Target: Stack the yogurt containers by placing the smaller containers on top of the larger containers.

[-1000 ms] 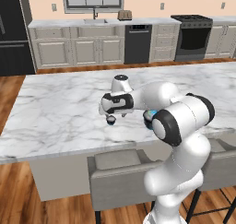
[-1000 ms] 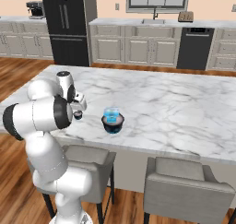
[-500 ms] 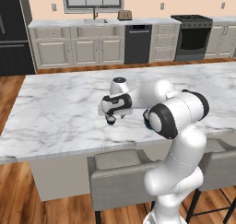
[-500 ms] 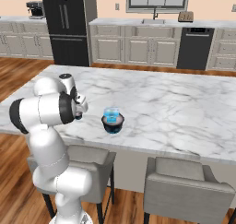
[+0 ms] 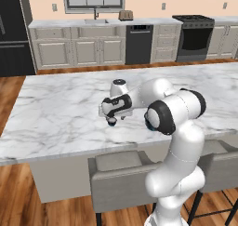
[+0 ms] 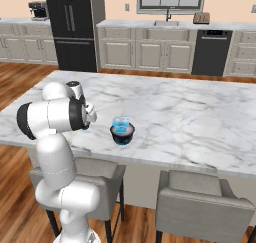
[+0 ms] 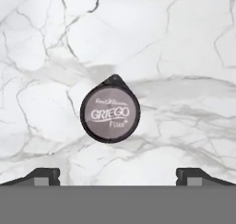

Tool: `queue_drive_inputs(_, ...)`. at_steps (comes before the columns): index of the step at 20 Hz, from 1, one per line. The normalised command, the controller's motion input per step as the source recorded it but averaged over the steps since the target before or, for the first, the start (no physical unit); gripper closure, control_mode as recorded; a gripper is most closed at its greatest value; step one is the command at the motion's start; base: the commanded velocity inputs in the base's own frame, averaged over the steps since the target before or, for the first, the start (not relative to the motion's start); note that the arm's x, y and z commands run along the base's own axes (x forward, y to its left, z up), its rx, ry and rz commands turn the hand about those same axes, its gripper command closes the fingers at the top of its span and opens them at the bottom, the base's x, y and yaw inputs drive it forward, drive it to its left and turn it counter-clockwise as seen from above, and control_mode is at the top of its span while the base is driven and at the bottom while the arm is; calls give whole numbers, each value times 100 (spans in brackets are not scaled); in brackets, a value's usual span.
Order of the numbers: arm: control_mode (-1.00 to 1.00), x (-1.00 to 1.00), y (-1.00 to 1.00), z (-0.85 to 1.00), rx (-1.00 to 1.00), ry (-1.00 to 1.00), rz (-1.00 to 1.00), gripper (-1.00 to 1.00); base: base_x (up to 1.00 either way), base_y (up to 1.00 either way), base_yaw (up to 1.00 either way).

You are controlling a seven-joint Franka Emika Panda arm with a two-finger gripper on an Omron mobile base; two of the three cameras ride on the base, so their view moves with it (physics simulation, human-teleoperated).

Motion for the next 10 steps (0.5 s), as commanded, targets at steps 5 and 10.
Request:
queue_drive_inputs(5,-100,16,6,-10,0,0,-2,-100,0,0,0)
queue_drive_inputs(10,-100,13,7,-18,0,0,-2,-100,0,0,0)
